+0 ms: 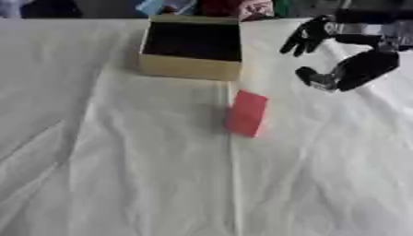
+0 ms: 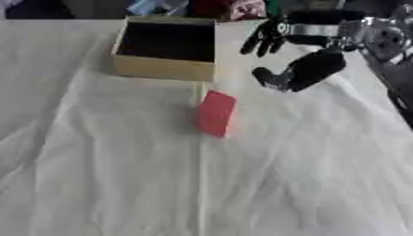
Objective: Pick up objects on the table and place them in the box.
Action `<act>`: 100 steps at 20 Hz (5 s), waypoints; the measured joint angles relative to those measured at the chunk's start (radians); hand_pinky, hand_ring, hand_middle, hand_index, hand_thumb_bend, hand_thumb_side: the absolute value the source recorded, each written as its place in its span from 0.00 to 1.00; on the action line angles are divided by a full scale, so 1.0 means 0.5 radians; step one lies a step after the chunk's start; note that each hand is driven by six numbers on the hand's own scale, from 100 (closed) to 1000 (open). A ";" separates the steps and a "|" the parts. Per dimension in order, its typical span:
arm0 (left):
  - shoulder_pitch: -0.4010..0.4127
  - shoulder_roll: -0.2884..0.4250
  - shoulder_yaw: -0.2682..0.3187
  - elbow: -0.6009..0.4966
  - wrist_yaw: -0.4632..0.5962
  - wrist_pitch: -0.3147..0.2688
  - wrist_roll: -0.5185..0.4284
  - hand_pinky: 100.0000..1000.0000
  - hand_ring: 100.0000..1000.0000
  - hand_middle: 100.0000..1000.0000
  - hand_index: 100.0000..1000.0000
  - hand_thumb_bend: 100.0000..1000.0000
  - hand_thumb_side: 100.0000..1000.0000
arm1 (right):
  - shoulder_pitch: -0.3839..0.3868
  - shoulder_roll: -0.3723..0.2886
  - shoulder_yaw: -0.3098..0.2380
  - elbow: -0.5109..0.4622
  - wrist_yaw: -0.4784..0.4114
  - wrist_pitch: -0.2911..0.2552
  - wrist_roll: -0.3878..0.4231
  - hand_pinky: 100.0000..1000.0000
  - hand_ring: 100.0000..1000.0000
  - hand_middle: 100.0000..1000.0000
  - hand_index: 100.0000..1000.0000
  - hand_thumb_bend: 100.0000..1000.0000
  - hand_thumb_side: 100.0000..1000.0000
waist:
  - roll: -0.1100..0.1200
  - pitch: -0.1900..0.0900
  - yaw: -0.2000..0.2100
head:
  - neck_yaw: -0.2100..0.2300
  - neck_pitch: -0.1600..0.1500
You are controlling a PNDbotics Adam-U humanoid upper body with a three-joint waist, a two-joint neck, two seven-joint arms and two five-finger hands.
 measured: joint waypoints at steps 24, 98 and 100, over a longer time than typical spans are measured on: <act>-0.018 -0.008 0.000 0.000 -0.011 0.005 0.011 0.52 0.56 0.60 0.73 0.03 0.00 | 0.001 0.268 0.142 0.095 0.423 0.127 -0.087 0.79 0.82 0.83 0.89 0.00 0.61 | -0.006 -0.002 -0.007 | -0.036 0.053; -0.018 -0.045 0.000 0.000 -0.012 0.030 -0.019 0.52 0.56 0.57 0.68 0.00 0.00 | 0.351 0.824 -0.037 0.336 1.204 -0.009 -0.261 0.81 0.82 0.69 0.96 0.12 0.60 | -0.061 0.007 -0.044 | -0.035 0.022; -0.018 -0.045 0.000 0.000 -0.012 0.032 -0.021 0.52 0.56 0.57 0.68 0.00 0.00 | 0.351 0.830 -0.037 0.336 1.196 -0.001 -0.279 0.79 0.80 0.66 0.94 0.08 0.52 | -0.061 0.008 -0.040 | -0.035 0.018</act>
